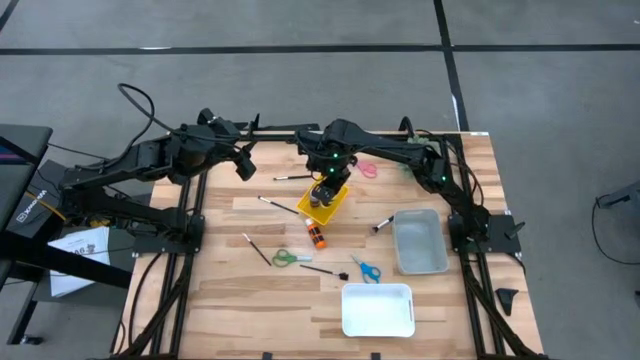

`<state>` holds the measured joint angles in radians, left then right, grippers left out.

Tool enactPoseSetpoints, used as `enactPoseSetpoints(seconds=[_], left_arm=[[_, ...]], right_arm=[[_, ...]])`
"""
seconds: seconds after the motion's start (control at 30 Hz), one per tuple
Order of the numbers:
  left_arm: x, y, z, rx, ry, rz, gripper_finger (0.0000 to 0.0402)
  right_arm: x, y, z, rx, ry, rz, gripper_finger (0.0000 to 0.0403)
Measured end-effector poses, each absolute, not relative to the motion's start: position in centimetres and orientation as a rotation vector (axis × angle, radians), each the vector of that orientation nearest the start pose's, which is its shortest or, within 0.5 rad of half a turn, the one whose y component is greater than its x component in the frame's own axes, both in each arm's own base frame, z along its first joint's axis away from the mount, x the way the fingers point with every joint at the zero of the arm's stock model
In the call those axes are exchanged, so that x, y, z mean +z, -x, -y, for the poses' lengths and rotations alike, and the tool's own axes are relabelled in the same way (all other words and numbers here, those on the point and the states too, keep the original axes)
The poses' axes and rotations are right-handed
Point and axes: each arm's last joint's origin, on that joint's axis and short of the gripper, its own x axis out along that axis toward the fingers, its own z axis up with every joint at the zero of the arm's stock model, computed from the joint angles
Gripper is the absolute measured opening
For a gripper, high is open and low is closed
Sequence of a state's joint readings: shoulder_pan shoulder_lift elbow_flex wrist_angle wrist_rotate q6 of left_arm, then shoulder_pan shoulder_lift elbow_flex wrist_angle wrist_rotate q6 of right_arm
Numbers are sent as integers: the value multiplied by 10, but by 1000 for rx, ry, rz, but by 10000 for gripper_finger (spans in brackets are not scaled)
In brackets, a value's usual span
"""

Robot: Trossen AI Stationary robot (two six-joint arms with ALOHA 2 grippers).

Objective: Pick & Place Paint Supplies
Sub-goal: Put the yellow paint bottle into the yellow bin

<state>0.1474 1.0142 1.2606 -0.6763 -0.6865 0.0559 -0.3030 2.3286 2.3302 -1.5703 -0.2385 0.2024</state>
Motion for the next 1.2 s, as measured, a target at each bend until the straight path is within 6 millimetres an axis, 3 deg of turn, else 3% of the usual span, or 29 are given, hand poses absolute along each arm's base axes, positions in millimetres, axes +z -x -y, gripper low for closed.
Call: enactPoseSetpoints(seconds=[0.37, 0.83, 1.2], left_arm=[[408, -181, -45, 808, -186, -460, 208], [408, -180, -45, 808, -185, -460, 208], [408, -181, -45, 804, -185, -460, 208]], right_arm=[[223, -417, 133, -207, -608, -1660, 110], [222, -413, 152, -248, -563, -1644, 110], [222, -415, 147, -223, -551, -1644, 123]])
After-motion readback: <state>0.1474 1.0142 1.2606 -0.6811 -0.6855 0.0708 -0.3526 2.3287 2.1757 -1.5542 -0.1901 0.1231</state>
